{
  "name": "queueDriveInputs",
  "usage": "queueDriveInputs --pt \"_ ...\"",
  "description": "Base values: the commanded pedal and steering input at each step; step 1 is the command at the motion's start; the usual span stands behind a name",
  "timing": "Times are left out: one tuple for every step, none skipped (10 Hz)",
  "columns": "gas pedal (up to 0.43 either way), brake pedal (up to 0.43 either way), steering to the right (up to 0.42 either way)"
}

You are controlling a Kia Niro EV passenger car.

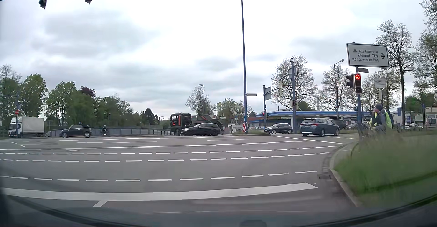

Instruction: Follow the waypoints while adhering to traffic rules and regulations

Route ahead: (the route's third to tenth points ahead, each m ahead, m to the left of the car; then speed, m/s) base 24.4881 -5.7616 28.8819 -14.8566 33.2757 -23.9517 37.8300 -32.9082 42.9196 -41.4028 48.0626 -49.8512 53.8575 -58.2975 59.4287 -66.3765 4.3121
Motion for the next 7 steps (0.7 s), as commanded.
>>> queueDriveInputs --pt "0.0 0.341 0.059" --pt "0.0 0.335 0.061" --pt "0.0 0.329 0.061" --pt "0.0 0.329 0.062" --pt "0.0 0.323 0.061" --pt "0.0 0.317 0.061" --pt "0.0 0.305 0.061"
